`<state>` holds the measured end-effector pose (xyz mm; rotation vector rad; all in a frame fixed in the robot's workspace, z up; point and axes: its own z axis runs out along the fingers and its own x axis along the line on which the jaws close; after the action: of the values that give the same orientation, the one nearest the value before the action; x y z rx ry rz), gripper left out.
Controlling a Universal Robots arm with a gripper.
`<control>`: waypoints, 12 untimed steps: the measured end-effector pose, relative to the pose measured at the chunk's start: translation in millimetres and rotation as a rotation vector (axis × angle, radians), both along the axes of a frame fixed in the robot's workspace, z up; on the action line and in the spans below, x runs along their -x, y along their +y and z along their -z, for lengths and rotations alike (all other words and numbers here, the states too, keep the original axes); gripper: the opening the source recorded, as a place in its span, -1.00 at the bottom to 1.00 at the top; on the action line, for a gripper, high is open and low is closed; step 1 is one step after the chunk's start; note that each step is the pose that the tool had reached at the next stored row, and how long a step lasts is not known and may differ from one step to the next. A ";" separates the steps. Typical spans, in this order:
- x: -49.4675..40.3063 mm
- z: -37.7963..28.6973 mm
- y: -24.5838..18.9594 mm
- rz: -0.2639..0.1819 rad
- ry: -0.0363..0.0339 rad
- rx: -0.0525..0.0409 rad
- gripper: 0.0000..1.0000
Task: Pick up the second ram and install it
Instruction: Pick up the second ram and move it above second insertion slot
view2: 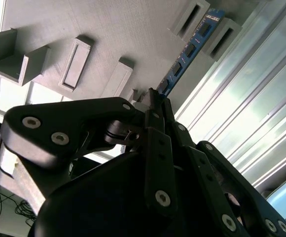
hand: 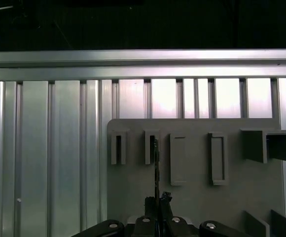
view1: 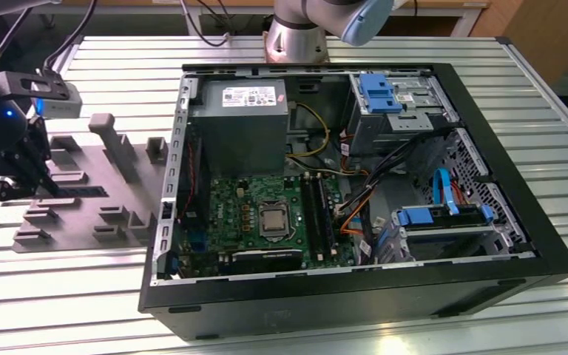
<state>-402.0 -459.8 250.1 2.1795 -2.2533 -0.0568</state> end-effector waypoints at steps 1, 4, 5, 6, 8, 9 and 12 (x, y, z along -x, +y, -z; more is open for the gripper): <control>0.0 -0.2 0.0 0.000 0.0001 0.0000 -0.72; 0.0 -0.8 0.0 0.000 0.0000 0.0000 -0.72; 0.0 -1.0 0.0 0.000 0.0000 0.0000 -0.72; 0.0 -1.3 0.0 0.000 0.0000 0.0000 -0.72; 0.0 -1.7 0.0 0.000 0.0000 0.0001 -0.72; 0.0 -1.9 0.0 0.000 0.0000 0.0000 -0.72; 0.0 -2.4 0.0 0.000 0.0000 0.0000 -0.72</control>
<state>-402.0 -459.8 252.5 2.1795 -2.2534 -0.0568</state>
